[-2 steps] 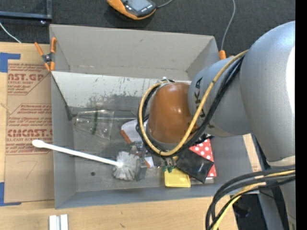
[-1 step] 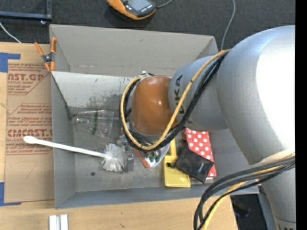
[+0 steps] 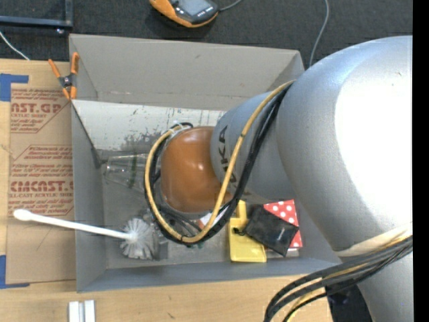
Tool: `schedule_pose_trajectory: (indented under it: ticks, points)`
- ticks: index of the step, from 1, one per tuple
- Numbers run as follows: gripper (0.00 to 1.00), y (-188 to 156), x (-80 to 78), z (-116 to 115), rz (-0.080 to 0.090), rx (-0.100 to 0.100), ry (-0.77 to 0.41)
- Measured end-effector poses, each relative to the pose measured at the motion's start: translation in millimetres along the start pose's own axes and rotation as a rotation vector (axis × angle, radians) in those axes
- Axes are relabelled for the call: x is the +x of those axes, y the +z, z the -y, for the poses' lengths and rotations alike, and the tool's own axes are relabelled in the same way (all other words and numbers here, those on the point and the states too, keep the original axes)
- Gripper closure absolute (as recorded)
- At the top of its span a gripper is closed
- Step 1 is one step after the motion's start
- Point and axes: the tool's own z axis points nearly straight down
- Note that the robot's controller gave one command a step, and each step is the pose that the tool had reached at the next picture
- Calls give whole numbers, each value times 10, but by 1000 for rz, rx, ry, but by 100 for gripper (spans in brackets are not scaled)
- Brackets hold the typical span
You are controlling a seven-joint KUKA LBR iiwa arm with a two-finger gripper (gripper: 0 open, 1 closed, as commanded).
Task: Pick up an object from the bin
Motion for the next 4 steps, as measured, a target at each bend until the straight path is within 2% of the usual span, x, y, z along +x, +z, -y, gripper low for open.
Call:
schedule_pose_trajectory:
  ticks: [1,2,3,4]
  points:
    - [100,13,-205,-208,-6,4,-67]
    - [100,13,-205,-208,-6,4,-67]
    - [100,-366,-289,167,-5,3,-422]
    - [100,12,-48,-496,6,1,-432]
